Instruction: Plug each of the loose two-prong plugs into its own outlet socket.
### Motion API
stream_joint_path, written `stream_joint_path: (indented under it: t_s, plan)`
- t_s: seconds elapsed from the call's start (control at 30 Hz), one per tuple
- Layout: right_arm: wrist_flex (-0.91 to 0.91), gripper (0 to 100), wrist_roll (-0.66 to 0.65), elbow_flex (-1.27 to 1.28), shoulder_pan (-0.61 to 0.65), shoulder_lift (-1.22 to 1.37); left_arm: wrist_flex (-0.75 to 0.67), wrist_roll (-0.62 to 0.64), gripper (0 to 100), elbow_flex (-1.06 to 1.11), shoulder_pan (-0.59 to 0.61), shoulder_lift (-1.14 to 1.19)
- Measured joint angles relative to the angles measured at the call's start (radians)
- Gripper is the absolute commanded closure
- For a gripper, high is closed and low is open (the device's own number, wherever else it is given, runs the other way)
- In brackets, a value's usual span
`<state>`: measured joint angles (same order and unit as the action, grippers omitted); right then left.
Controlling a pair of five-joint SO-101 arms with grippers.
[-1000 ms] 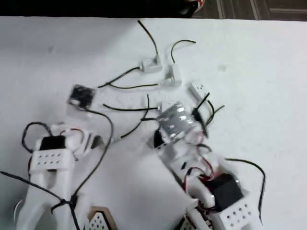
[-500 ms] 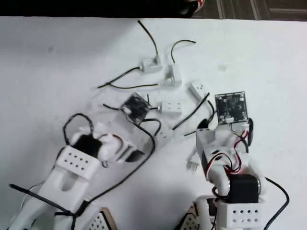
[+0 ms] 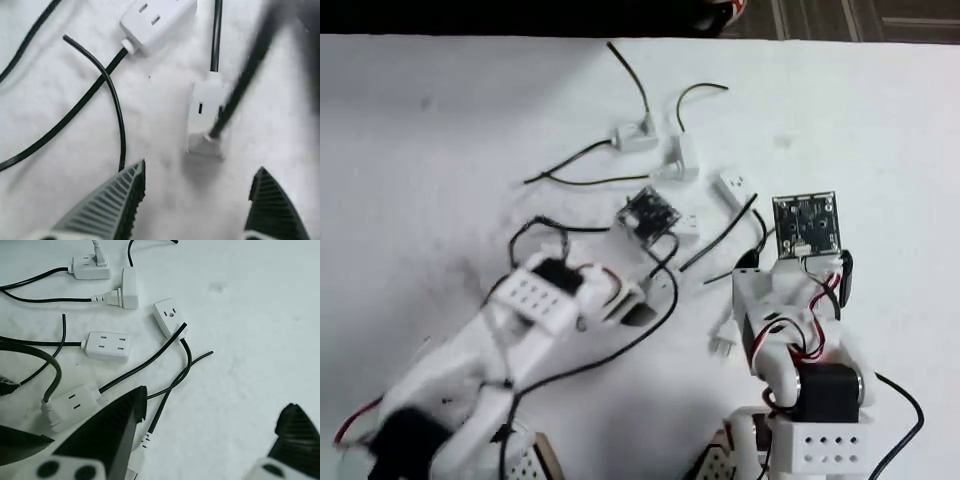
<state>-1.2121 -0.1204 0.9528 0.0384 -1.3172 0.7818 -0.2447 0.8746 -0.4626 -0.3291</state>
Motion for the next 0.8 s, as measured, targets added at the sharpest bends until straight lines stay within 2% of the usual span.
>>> stream_joint_path:
  t_s: [0.27, 0.57, 0.8]
  plan:
    - [0.0, 60.4, 0.0, 0.0, 0.0, -0.002, 0.002, 0.0, 71, -0.212, -0.005, 0.302]
    - [0.0, 60.4, 0.0, 0.0, 0.0, -0.002, 0.041, 0.002, 86, -0.264, -0.025, 0.345]
    - [-0.003, 60.4, 0.0, 0.0, 0.0, -0.002, 0.107, -0.069, 88, -0.276, -0.091, 0.345]
